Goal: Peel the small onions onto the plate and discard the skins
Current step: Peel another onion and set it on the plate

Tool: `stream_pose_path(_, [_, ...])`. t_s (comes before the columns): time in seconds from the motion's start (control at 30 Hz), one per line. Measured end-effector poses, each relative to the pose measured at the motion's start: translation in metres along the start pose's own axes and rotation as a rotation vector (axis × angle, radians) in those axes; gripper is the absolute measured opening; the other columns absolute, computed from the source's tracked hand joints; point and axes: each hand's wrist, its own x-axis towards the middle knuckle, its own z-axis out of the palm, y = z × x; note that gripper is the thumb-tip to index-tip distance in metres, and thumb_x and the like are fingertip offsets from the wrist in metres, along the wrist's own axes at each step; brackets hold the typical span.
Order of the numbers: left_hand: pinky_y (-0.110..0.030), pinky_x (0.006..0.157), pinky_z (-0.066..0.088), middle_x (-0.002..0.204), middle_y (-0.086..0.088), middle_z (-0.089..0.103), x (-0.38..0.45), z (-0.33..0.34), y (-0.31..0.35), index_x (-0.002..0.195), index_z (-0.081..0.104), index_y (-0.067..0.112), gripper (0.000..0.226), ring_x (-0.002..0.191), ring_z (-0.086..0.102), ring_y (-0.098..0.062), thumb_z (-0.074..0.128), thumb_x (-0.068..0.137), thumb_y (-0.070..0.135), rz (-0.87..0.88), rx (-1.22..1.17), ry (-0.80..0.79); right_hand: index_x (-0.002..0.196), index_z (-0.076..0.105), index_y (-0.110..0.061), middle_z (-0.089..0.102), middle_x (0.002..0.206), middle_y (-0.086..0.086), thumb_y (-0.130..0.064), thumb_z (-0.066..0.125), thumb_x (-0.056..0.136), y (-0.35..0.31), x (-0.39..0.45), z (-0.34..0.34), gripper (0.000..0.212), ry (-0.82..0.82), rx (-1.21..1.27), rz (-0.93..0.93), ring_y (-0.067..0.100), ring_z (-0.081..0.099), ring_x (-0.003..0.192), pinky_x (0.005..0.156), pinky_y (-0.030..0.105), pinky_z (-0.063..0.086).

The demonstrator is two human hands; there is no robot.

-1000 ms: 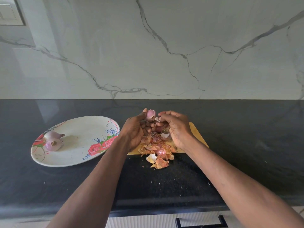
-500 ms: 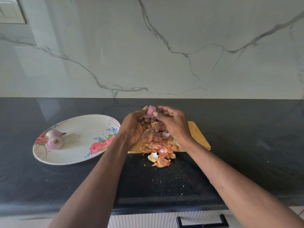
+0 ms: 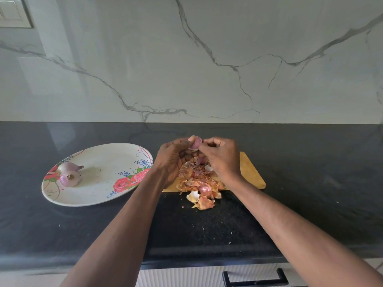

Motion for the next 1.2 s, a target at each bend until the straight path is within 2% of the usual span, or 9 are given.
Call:
stream_pose_path(0.1, [-0.020,0.056,0.053,0.078,-0.007,0.073,-0.001,0.002,0.000,0.097,0.072,-0.004,0.014,0.061,0.064,-0.011,0.063,0.094,0.005,0.028,0.014,-0.025,0.080,0.079,-0.009,0.074,0.065,-0.001,-0.023,0.078,0.088,-0.001,-0.002,0.002,0.016,0.054,-0.033,-0.062,0.010,0.067,0.053,0.048,0.023,0.053])
stream_pose_path(0.17, [-0.020,0.056,0.053,0.077,-0.007,0.073,-0.001,0.002,-0.001,0.096,0.072,-0.004,0.014,0.061,0.064,-0.012,0.062,0.095,0.005,0.041,0.024,-0.034,0.079,0.079,-0.009,0.073,0.065,0.001,-0.023,0.077,0.089,-0.001,-0.003,0.002,0.018,0.060,-0.040,-0.065,0.008,0.067,0.052,0.049,0.022,0.053])
stream_pose_path(0.3, [-0.021,0.055,0.053,0.077,-0.008,0.073,-0.003,0.004,-0.001,0.096,0.071,-0.006,0.014,0.061,0.065,-0.012,0.060,0.096,0.003,0.045,0.024,-0.049,0.081,0.078,-0.010,0.074,0.067,0.006,-0.026,0.075,0.091,0.001,-0.003,0.001,0.020,0.030,-0.015,-0.013,0.024,0.069,0.050,0.050,0.052,0.057])
stream_pose_path(0.4, [-0.021,0.056,0.053,0.083,-0.009,0.074,-0.002,0.003,-0.002,0.101,0.071,-0.008,0.017,0.063,0.066,-0.012,0.060,0.096,0.004,0.025,0.003,-0.036,0.082,0.078,-0.008,0.075,0.071,0.003,-0.022,0.076,0.089,-0.003,-0.003,-0.001,0.016,0.031,0.030,0.031,0.025,0.070,0.052,0.048,0.057,0.056])
stream_pose_path(0.57, [-0.022,0.058,0.054,0.089,-0.012,0.070,0.002,-0.001,-0.003,0.108,0.068,-0.005,0.018,0.068,0.062,-0.014,0.060,0.097,0.007,-0.010,-0.028,-0.007,0.083,0.076,-0.001,0.071,0.064,-0.001,-0.006,0.073,0.088,-0.010,0.000,-0.004,0.008,0.056,0.094,0.134,0.005,0.065,0.048,0.043,0.022,0.050])
stream_pose_path(0.83, [-0.025,0.061,0.054,0.094,-0.019,0.071,0.005,-0.007,-0.001,0.114,0.062,0.000,0.021,0.070,0.066,-0.019,0.055,0.099,0.013,-0.044,-0.143,0.022,0.076,0.069,0.006,0.067,0.056,0.011,0.005,0.062,0.086,-0.007,0.006,-0.007,0.012,0.073,0.287,0.371,0.018,0.065,0.046,0.045,0.023,0.049])
stream_pose_path(1.03, [-0.029,0.063,0.050,0.099,-0.015,0.071,0.006,-0.010,-0.001,0.116,0.065,0.007,0.022,0.072,0.064,-0.018,0.053,0.100,0.015,-0.037,-0.090,0.076,0.060,0.071,-0.010,0.071,0.059,0.003,-0.011,0.066,0.089,0.004,0.005,-0.003,0.029,-0.123,-0.253,0.062,0.015,0.061,0.045,0.046,0.029,0.049])
stream_pose_path(1.13, [-0.030,0.063,0.048,0.100,-0.011,0.071,0.006,-0.008,-0.001,0.120,0.068,0.011,0.027,0.075,0.061,-0.017,0.052,0.099,0.013,-0.035,-0.020,0.075,0.083,0.078,-0.013,0.074,0.074,0.002,-0.008,0.071,0.087,0.004,0.004,-0.002,0.009,-0.132,-0.275,0.019,0.008,0.062,0.052,0.051,0.027,0.052])
stream_pose_path(1.2, [-0.030,0.062,0.048,0.100,-0.010,0.070,0.005,-0.007,-0.001,0.120,0.068,0.012,0.026,0.077,0.060,-0.017,0.054,0.098,0.011,-0.034,0.008,0.063,0.102,0.077,-0.013,0.076,0.087,-0.004,-0.017,0.075,0.088,0.002,0.006,-0.005,0.014,-0.095,-0.201,-0.035,0.003,0.067,0.067,0.061,0.018,0.055])
